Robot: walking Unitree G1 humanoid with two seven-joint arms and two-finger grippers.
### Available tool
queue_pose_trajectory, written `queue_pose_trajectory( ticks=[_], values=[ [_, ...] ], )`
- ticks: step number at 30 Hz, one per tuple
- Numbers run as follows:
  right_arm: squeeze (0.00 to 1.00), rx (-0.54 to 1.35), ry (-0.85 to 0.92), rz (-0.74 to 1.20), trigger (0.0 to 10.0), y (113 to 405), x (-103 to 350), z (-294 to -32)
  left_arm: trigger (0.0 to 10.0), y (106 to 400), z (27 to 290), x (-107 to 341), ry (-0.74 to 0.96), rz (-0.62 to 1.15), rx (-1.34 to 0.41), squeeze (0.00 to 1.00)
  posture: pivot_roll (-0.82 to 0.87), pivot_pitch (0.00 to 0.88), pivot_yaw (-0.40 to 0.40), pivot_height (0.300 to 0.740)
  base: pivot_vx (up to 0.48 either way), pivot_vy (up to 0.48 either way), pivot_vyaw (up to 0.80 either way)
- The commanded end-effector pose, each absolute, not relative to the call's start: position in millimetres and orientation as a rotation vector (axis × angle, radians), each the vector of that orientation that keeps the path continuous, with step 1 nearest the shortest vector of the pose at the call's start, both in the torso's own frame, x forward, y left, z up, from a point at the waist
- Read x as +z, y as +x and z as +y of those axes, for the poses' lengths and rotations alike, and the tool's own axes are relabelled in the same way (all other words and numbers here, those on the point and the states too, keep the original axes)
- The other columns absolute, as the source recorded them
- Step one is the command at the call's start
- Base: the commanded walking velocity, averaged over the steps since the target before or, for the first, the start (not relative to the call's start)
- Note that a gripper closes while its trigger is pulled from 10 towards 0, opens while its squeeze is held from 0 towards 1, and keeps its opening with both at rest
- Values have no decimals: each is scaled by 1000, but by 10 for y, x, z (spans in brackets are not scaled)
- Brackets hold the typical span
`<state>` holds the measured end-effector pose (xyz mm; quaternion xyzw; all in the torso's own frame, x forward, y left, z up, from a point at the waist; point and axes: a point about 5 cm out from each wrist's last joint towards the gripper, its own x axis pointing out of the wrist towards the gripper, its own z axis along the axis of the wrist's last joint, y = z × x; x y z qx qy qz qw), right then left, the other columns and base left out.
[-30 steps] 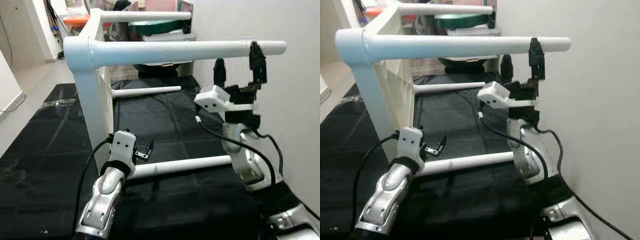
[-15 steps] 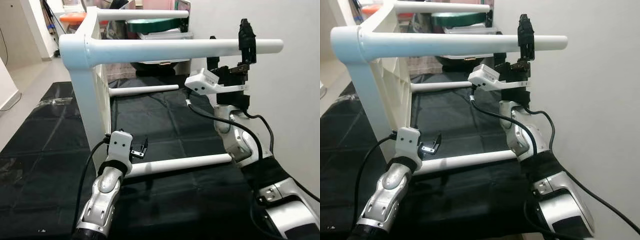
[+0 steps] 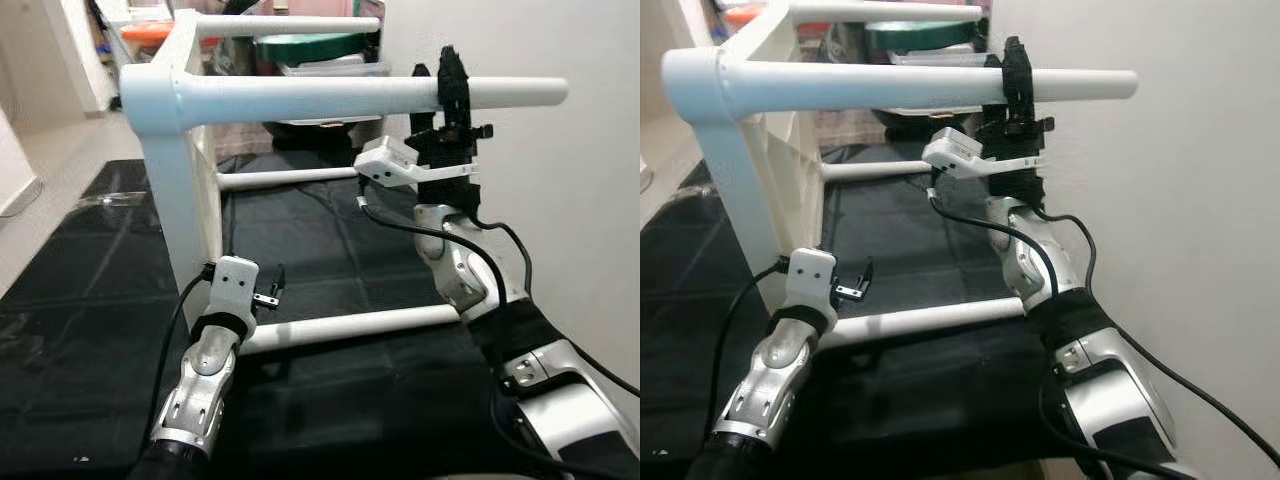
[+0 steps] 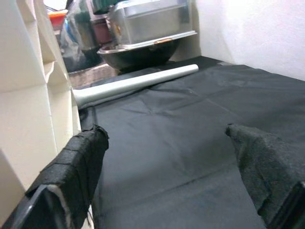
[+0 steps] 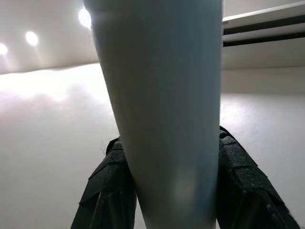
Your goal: Building children table
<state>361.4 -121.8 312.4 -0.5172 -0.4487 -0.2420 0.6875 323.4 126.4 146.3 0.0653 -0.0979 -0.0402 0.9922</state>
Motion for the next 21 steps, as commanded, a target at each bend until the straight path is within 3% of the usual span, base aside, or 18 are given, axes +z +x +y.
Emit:
queue_pose_trajectory(
  ticks=[1,13,16,21],
  values=[
    [0,-546,-1098,-1035,0,3605,3202,-1203,10000,3257,1508,1448,170,-185,26,0,85,0,-31,740,0,0,0],
    [0,-556,-1007,-926,0,3727,3287,-1369,10000,3192,2305,2106,467,-345,158,0,110,0,-34,740,0,0,0],
    [0,-458,-929,-771,0,3862,3229,-1363,10000,3112,2487,2563,687,-394,-43,0,127,0,-41,740,0,0,0],
    [0,-418,-902,-709,0,3907,3154,-1360,10000,3085,2488,2665,765,-393,-133,0,138,0,-44,740,0,0,0]
  ],
)
